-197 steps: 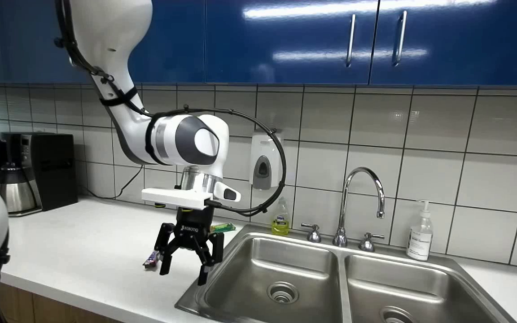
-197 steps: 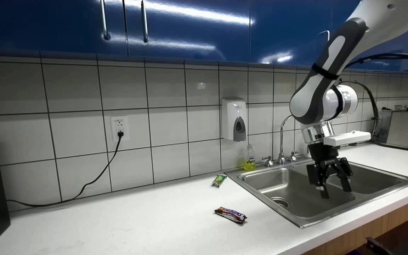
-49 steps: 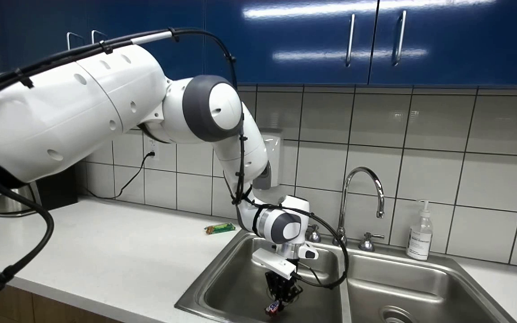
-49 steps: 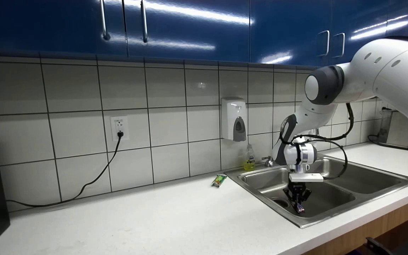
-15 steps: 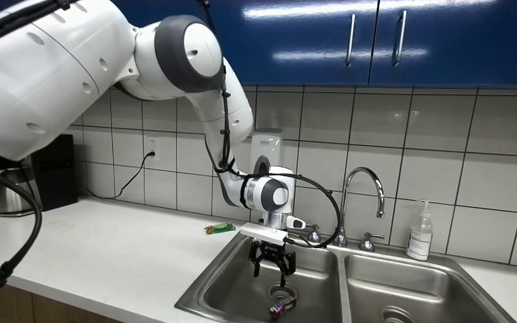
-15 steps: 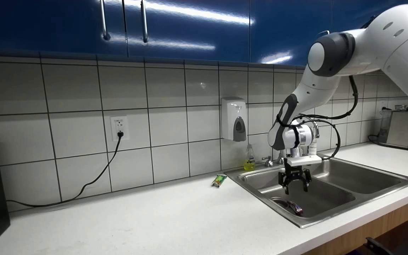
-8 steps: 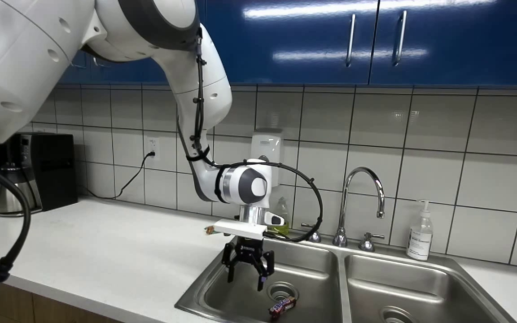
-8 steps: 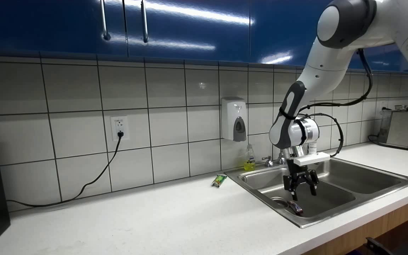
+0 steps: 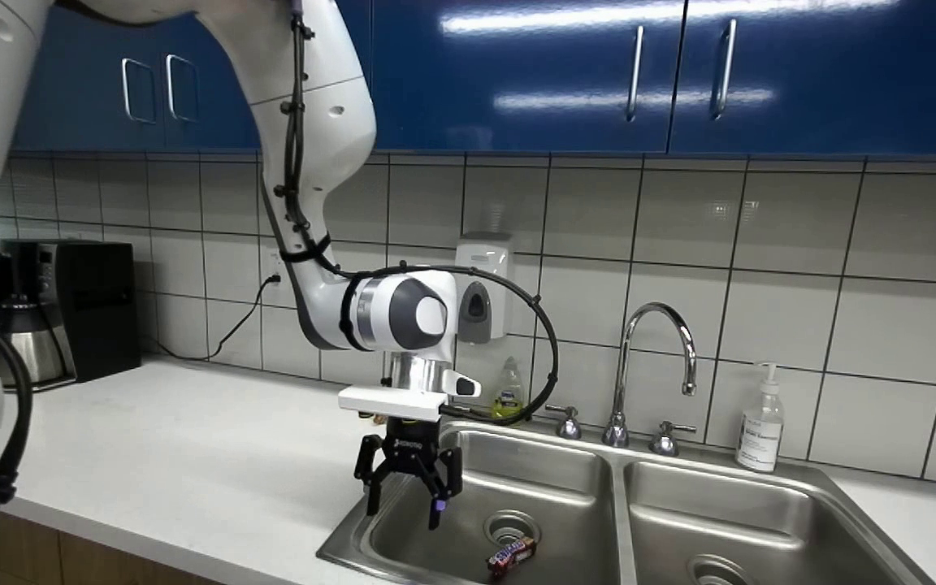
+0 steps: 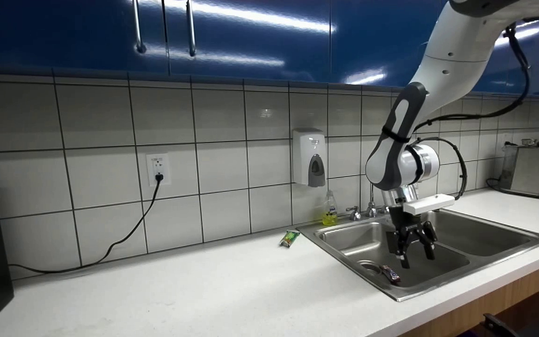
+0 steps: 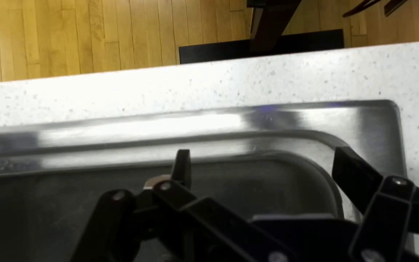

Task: Pick up the pack of snacks and put it in the sink

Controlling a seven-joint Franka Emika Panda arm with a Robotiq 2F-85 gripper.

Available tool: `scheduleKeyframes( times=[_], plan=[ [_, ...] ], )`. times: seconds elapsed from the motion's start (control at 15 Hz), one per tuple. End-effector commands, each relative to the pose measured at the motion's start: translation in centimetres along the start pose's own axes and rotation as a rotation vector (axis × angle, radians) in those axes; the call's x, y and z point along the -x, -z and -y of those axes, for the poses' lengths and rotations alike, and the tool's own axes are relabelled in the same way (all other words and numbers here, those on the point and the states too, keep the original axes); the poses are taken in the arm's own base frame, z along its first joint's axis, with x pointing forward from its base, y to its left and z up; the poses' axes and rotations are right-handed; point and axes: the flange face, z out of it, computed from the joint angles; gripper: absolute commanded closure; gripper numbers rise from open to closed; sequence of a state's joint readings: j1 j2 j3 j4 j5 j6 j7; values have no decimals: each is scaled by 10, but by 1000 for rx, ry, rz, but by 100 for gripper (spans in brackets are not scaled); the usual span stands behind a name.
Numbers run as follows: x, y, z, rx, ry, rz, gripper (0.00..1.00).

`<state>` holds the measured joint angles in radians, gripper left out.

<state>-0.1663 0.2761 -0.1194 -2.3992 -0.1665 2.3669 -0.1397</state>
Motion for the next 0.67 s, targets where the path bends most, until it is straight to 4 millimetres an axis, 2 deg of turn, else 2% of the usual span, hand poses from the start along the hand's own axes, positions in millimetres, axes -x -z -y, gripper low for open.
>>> scheduleKeyframes(
  times=[0.0, 0.27, 0.6],
  plan=[
    [44, 15, 6, 6, 19, -38, 0],
    [77, 19, 10, -15, 13, -84, 0],
    [104, 21, 13, -26, 2, -129, 0]
  ],
)
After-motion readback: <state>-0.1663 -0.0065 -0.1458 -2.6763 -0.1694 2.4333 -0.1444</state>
